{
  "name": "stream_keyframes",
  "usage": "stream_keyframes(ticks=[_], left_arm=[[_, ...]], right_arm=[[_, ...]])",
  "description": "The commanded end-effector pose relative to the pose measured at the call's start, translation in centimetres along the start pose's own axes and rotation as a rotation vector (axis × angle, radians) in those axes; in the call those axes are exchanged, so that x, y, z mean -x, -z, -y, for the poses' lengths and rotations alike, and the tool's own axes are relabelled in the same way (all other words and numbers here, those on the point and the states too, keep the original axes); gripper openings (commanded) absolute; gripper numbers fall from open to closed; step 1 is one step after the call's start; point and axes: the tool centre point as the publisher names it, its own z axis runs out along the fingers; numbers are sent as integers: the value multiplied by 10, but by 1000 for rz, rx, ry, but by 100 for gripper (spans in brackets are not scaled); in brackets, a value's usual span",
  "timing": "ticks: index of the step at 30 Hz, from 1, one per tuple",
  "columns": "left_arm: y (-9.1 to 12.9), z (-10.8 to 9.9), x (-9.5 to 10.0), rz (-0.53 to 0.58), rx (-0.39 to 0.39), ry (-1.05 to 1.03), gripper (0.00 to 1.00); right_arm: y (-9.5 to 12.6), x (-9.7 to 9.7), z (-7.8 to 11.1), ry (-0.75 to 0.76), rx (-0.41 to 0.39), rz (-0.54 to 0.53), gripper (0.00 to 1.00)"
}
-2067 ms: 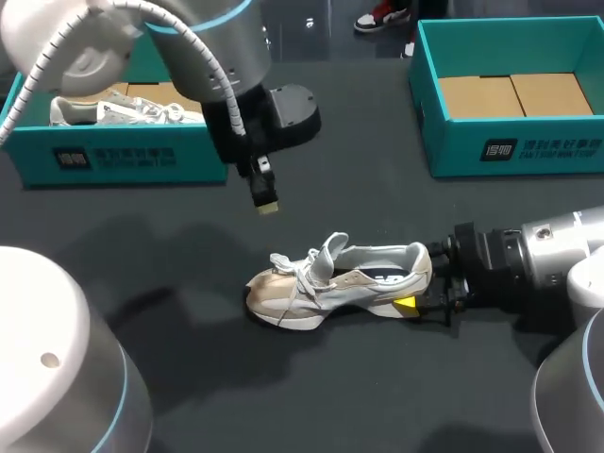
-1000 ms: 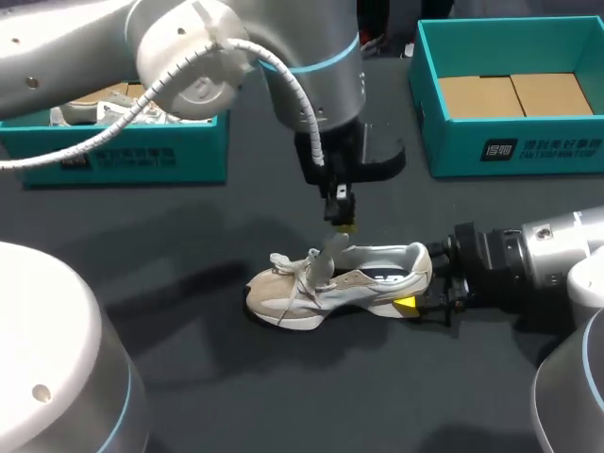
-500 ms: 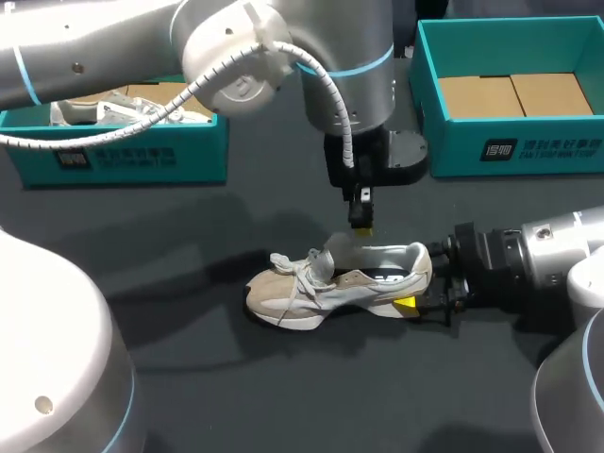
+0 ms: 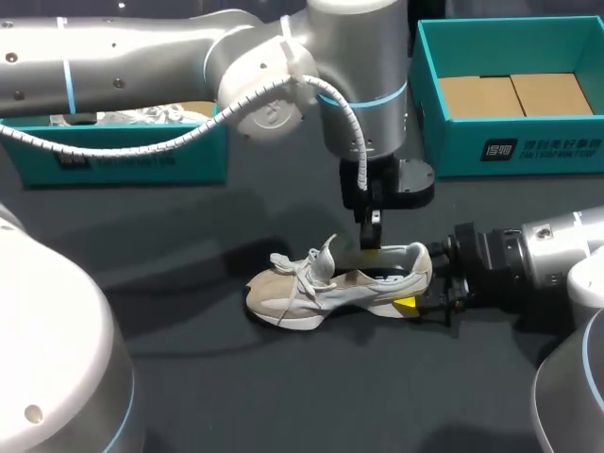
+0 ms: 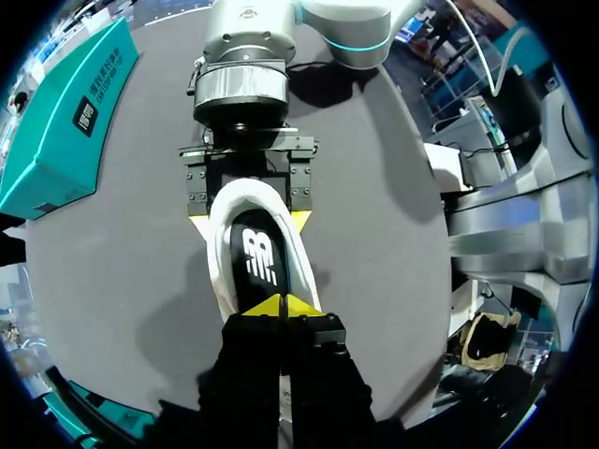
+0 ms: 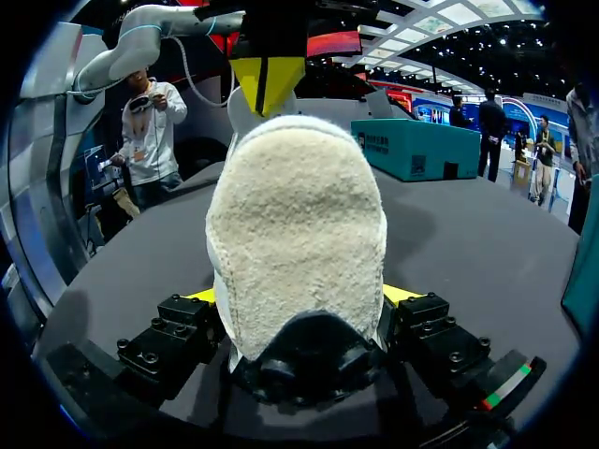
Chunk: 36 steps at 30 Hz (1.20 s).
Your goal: Take the shoe out of the shoebox, open the shoe tongue, remove and reinsert the insole, then place the shoe into the shoebox
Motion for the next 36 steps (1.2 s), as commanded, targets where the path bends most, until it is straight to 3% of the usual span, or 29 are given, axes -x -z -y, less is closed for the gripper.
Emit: stream_keyframes(ticks=[1,15,24,32,35,36], left_arm=[[-13,2,1,-2,1,1,0],[-46,2,8,-15,53,24,0],[-59,-18,3,-65,79,46,0],[-69,-28,-5,-35,84,18,0],[-75,-29,-5,-15,89,23,23],[-77,-28,-4,-13,90,22,26]], right_arm=[[-1,0,0,-1,-5,2,0],[-1,0,0,-1,-5,2,0],[-1,0,0,-1,-5,2,0],[-1,0,0,-1,-5,2,0],[-1,0,0,-1,-5,2,0],[-1,0,0,-1,-5,2,0]])
